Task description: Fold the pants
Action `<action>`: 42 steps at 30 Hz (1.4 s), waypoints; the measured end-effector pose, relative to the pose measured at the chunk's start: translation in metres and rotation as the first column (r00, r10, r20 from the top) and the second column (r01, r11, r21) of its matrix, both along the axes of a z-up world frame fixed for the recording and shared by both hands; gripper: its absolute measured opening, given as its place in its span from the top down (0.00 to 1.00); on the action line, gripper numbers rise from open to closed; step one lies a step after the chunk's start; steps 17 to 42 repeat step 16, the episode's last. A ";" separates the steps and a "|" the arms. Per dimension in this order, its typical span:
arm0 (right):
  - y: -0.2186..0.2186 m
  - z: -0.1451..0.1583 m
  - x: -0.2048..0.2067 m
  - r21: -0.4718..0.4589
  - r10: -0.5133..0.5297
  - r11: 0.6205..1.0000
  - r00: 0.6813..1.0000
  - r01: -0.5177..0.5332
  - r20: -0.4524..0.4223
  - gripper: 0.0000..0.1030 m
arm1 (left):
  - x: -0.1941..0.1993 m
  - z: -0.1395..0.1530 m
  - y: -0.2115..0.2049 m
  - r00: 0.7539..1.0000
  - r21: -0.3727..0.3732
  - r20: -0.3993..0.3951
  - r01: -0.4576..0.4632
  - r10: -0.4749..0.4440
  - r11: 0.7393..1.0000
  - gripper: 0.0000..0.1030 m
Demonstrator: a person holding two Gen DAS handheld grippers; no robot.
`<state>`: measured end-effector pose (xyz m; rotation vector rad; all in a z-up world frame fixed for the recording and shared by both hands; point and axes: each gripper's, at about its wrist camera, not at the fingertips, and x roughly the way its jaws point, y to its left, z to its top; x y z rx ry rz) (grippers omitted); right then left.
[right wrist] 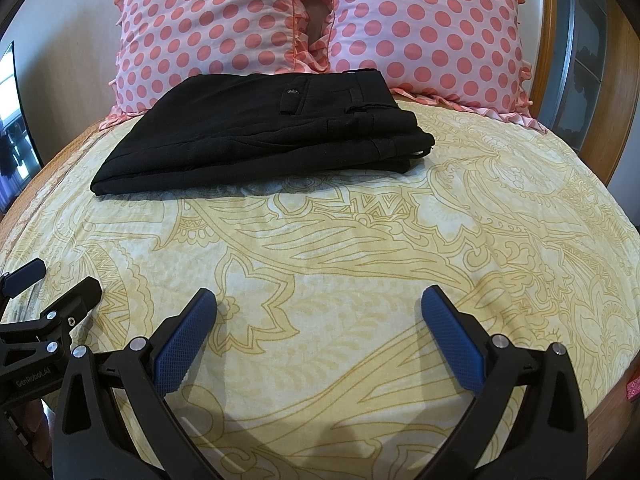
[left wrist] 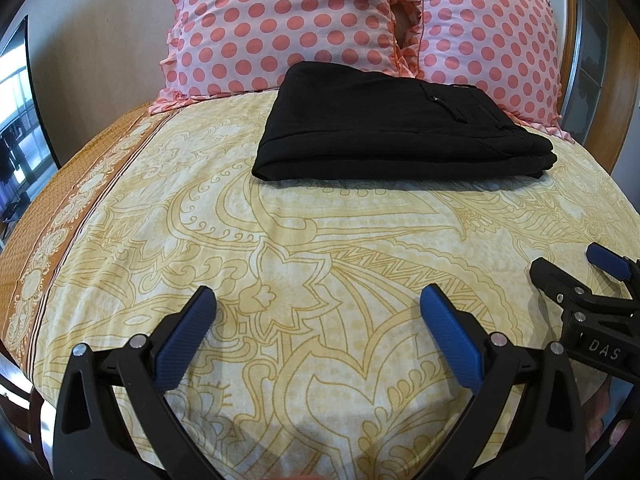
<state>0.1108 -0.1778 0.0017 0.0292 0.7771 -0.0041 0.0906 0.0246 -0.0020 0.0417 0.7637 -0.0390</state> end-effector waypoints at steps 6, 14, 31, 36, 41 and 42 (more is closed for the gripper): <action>-0.001 0.000 0.001 0.000 0.002 1.000 1.000 -0.002 -0.001 0.01 | 0.000 0.001 -0.002 1.000 0.000 -0.004 0.002 -0.002 1.000 0.02; -0.001 0.000 0.001 0.000 0.001 1.000 1.000 -0.001 -0.001 0.01 | -0.001 0.001 -0.002 1.000 0.001 0.003 0.007 -0.007 1.000 0.02; -0.001 0.000 0.001 0.000 0.001 1.000 1.000 -0.001 0.000 0.01 | -0.001 0.001 -0.002 1.000 0.001 0.003 0.006 -0.006 1.000 0.02; -0.001 0.000 0.001 0.000 0.001 1.000 1.000 -0.001 0.000 0.01 | -0.001 0.001 -0.002 1.000 0.001 0.003 0.006 -0.006 1.000 0.02; -0.001 0.000 0.001 0.000 0.001 1.000 1.000 -0.001 0.000 0.01 | -0.001 0.001 -0.002 1.000 0.001 0.003 0.006 -0.006 1.000 0.02; -0.001 0.000 0.001 0.000 0.001 1.000 1.000 -0.001 0.000 0.01 | -0.001 0.001 -0.002 1.000 0.001 0.003 0.006 -0.006 1.000 0.02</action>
